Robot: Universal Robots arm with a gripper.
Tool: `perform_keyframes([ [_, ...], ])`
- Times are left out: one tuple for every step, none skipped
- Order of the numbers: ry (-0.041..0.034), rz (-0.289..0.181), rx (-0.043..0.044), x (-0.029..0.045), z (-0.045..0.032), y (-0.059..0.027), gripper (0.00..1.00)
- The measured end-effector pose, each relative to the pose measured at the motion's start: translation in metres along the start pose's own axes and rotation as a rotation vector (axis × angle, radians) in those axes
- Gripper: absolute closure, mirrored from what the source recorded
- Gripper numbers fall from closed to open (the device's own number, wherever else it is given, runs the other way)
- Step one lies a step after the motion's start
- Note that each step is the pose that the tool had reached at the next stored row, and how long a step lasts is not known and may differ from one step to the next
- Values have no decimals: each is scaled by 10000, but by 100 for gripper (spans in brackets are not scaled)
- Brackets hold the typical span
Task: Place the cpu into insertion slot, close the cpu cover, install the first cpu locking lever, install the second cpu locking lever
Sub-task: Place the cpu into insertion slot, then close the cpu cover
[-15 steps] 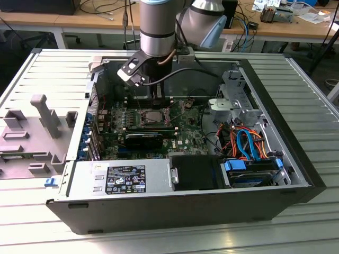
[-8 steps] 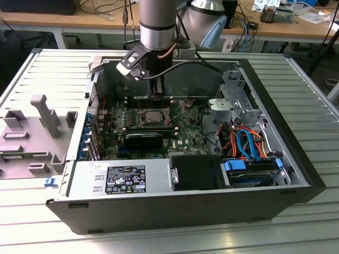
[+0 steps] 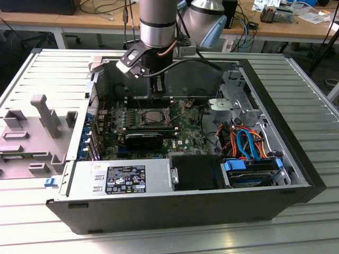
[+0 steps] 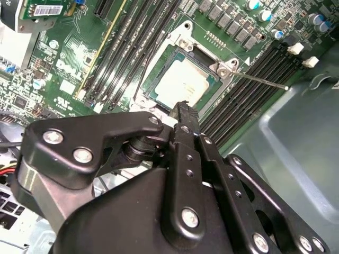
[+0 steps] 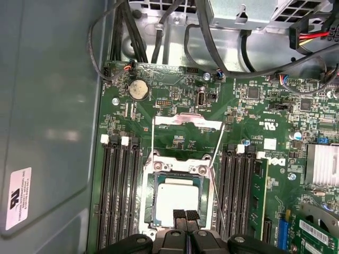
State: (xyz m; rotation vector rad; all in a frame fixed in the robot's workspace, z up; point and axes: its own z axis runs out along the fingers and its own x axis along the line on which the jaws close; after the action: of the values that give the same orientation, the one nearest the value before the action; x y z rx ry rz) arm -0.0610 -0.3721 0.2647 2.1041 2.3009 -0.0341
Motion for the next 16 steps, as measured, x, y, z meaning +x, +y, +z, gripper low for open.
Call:
perform_keyframes([
  [2, 0, -1, 0, -2, 0, 89],
  [3, 0, -2, 0, -3, 0, 89],
  [2, 0, -1, 0, -4, 0, 89],
  [1, -1, 0, 0, -5, 0, 89],
  [1, -1, 0, 0, -5, 0, 89],
  [1, 0, 0, 0, -5, 0, 89],
  [1, 0, 0, 0, -5, 0, 89],
  [1, 0, 0, 0, -5, 0, 89],
  [0, 0, 0, 0, -5, 0, 89],
  [0, 0, 0, 0, -5, 0, 89],
  [0, 0, 0, 0, -6, 0, 89],
  [1, -1, 0, 0, -6, 0, 89],
  [0, -1, 0, 0, -6, 0, 89],
  [0, 0, 0, 0, -6, 0, 89],
  [0, 0, 0, 0, -6, 0, 89],
  [0, -2, 1, -1, -6, 3, 89],
])
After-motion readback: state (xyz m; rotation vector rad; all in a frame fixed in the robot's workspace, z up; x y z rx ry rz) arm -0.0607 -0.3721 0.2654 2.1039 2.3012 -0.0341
